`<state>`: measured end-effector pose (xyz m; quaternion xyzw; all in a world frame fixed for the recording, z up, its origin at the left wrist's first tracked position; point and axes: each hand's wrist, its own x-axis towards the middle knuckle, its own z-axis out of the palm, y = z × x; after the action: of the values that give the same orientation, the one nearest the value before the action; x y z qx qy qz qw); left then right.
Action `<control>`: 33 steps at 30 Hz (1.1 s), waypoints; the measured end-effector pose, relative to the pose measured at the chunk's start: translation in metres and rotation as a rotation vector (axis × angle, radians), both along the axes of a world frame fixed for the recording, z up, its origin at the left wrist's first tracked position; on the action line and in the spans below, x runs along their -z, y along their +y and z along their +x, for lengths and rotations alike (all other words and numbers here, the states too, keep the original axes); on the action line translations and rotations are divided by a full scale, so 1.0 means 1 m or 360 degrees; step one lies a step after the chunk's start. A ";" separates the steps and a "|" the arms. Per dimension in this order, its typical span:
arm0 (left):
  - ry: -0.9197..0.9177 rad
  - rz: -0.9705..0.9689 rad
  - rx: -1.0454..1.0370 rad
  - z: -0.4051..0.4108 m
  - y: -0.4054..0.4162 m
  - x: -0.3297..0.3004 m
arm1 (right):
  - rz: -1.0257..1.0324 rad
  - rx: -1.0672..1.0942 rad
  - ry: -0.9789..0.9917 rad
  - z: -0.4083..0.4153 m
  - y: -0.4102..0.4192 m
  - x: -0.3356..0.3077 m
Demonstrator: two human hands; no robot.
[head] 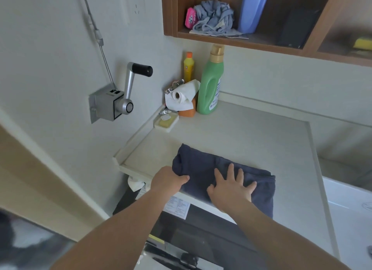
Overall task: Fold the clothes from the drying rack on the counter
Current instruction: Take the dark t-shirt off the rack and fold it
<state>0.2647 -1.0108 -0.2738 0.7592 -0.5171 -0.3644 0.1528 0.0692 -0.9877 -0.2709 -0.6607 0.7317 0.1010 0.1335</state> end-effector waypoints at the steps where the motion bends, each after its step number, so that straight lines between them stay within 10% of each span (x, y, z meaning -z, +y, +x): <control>1: -0.0001 -0.0007 0.0015 0.001 0.000 0.000 | -0.0020 0.0012 0.0002 0.000 0.001 0.001; 12: 0.0527 -0.0159 -0.0173 -0.011 -0.004 -0.006 | -0.0077 -0.0049 -0.0075 -0.013 -0.001 0.008; 33: -0.0424 -0.0870 0.1153 -0.131 0.032 -0.063 | 0.0165 -0.0245 -0.0092 -0.036 -0.002 0.007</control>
<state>0.1338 -0.9791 -0.2104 0.5020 -0.8408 -0.1441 0.1423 0.0328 -0.9894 -0.2783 -0.7099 0.6684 0.1296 0.1805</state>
